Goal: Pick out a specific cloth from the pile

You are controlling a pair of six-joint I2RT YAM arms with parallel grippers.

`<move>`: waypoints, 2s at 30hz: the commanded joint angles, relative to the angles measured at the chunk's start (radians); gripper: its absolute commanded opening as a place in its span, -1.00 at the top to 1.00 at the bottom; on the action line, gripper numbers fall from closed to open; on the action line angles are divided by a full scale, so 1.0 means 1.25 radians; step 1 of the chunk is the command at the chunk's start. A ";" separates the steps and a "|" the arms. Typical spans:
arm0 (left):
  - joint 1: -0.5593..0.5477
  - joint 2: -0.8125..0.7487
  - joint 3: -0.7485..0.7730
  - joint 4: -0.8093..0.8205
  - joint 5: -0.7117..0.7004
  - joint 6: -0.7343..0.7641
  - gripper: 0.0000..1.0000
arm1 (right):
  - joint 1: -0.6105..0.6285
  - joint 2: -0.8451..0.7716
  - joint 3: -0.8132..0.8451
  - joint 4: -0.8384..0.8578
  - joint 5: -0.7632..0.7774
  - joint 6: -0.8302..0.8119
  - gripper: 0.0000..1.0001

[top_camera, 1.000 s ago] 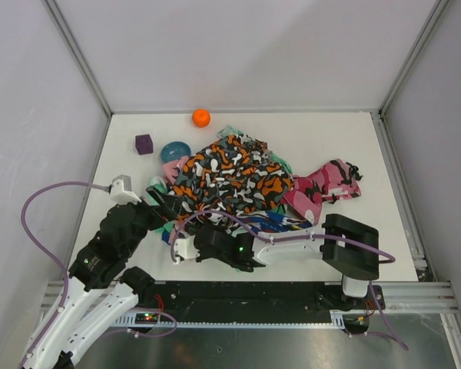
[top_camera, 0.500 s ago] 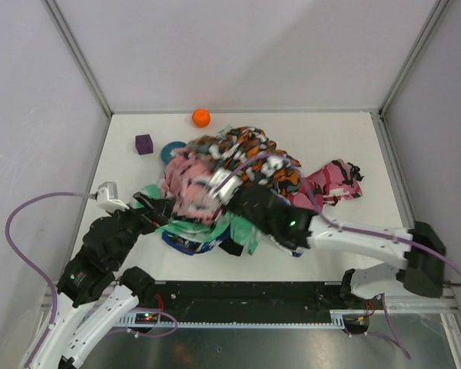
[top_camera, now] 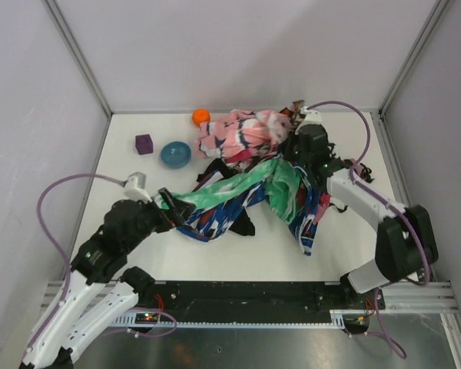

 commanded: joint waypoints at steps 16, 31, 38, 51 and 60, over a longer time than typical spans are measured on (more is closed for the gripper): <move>-0.371 0.636 0.083 0.272 -0.039 -0.052 -0.99 | -0.211 0.247 -0.080 -0.126 -0.129 0.198 1.00; -0.389 1.012 0.255 0.250 -0.247 -0.314 -0.90 | -0.251 0.193 -0.150 -0.099 -0.177 0.202 1.00; -0.386 1.045 0.255 0.148 -0.341 -0.409 -0.76 | -0.266 0.175 -0.164 -0.096 -0.170 0.204 1.00; -0.357 1.023 0.359 0.128 -0.296 -0.212 0.97 | -0.272 0.137 -0.178 -0.108 -0.148 0.207 1.00; -0.418 0.849 0.694 0.132 0.002 0.208 0.98 | -0.275 0.118 -0.179 -0.160 -0.076 0.209 1.00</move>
